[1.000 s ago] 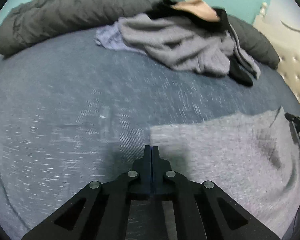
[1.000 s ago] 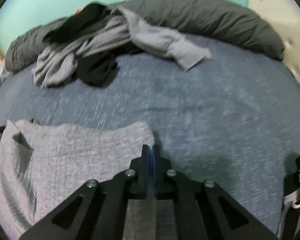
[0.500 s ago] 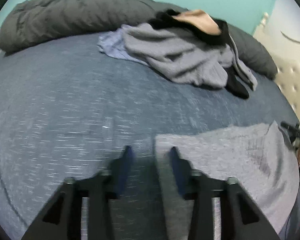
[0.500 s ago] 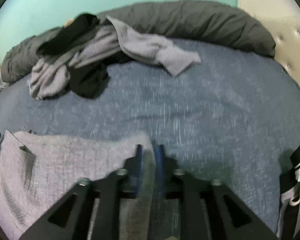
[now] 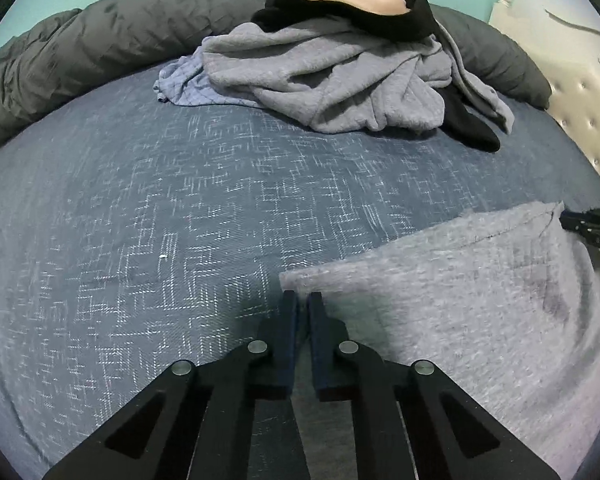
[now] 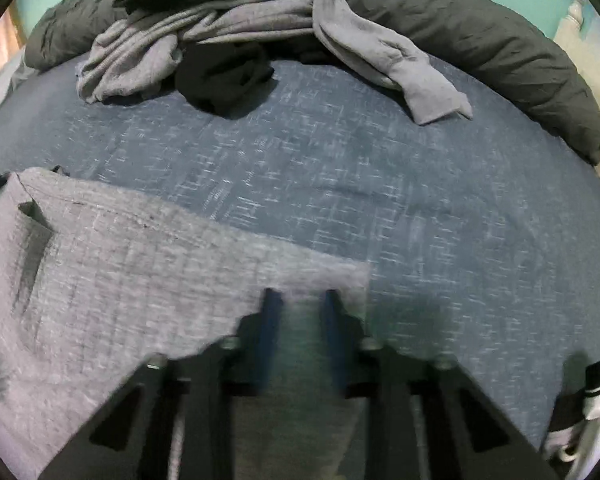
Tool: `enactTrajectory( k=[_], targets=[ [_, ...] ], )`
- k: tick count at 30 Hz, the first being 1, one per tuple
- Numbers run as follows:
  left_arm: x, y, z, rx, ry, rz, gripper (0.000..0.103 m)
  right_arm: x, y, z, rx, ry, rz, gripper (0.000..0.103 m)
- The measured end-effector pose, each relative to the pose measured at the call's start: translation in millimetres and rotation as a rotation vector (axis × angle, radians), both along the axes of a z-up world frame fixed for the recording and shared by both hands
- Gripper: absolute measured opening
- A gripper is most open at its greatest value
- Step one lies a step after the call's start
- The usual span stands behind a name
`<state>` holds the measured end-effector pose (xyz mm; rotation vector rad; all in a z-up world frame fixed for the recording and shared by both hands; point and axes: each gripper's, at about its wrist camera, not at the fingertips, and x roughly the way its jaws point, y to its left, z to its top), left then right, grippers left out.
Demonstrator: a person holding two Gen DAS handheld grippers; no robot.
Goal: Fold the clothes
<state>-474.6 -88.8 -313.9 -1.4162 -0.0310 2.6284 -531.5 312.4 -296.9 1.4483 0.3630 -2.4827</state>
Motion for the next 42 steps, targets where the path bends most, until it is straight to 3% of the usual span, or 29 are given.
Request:
enactTrajectory(
  k=[2, 9, 15, 26, 28, 30, 31, 32, 37, 42],
  targets=[
    [2, -4, 3, 0.002, 0.016, 0.006, 0.005, 3, -4, 2, 0.025, 0.03, -0.003, 0.002],
    [9, -27, 17, 0.072, 0.07, 0.067, 0.005, 12, 29, 34, -0.12, 0.154, -0.115, 0.001],
    [8, -41, 22, 0.135, 0.092, 0.126, 0.005, 8, 39, 48, -0.139, 0.222, -0.193, 0.001],
    [-10, -36, -13, 0.106, -0.002, 0.144, 0.005, -14, 34, 12, -0.06, 0.106, -0.21, 0.001],
    [-9, -36, -14, 0.101, 0.001, 0.146, 0.009, -19, 33, 3, -0.074, 0.048, -0.195, 0.001],
    [-5, -38, -9, 0.102, 0.01, 0.152, 0.016, -17, 33, 8, -0.072, 0.06, -0.198, 0.003],
    [-2, -40, -6, 0.1, 0.014, 0.161, 0.025, -14, 36, 12, -0.083, 0.075, -0.204, 0.003],
    [1, -42, -3, 0.103, 0.015, 0.165, 0.026, -12, 38, 17, -0.094, 0.089, -0.209, 0.003],
    [45, -60, 18, 0.175, 0.031, 0.191, 0.026, 23, 59, 47, -0.205, 0.127, -0.223, 0.009],
    [124, -70, 27, 0.265, 0.056, 0.227, 0.027, 90, 79, 70, -0.364, 0.123, -0.188, 0.019]
  ],
)
